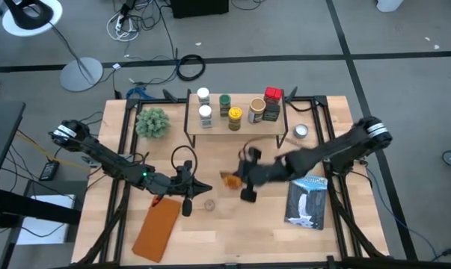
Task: Shelf spices
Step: Put the orange seasoning bag on the shelf
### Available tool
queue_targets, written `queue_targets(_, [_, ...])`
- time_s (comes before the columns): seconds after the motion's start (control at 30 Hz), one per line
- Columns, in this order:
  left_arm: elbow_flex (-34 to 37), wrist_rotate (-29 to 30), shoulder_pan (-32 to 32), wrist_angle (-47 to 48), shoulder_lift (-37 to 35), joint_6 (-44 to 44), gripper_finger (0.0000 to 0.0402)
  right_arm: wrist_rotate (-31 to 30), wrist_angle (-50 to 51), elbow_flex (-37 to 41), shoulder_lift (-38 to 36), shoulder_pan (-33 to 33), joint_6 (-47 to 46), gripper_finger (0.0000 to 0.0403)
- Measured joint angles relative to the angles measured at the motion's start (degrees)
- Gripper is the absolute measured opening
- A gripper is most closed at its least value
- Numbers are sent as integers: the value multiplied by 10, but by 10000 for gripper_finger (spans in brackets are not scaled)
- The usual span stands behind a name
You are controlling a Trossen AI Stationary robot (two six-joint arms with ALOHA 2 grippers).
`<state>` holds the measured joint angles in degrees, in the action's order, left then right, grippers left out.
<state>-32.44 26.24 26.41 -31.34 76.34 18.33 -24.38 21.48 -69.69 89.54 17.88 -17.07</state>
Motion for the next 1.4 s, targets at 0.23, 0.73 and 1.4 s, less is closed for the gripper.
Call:
queue_targets(0.23, [0,0,-9,2,0,-2,1,0,99,-126,-94,-99,145,1])
queue_targets(0.73, [0,-91,-112,38,-2,-103,1,164,113,-296,2,-426,312,0])
queue_targets(1.4, [0,-104,-123,38,-2,-58,1,247,219,-275,38,-499,308,0])
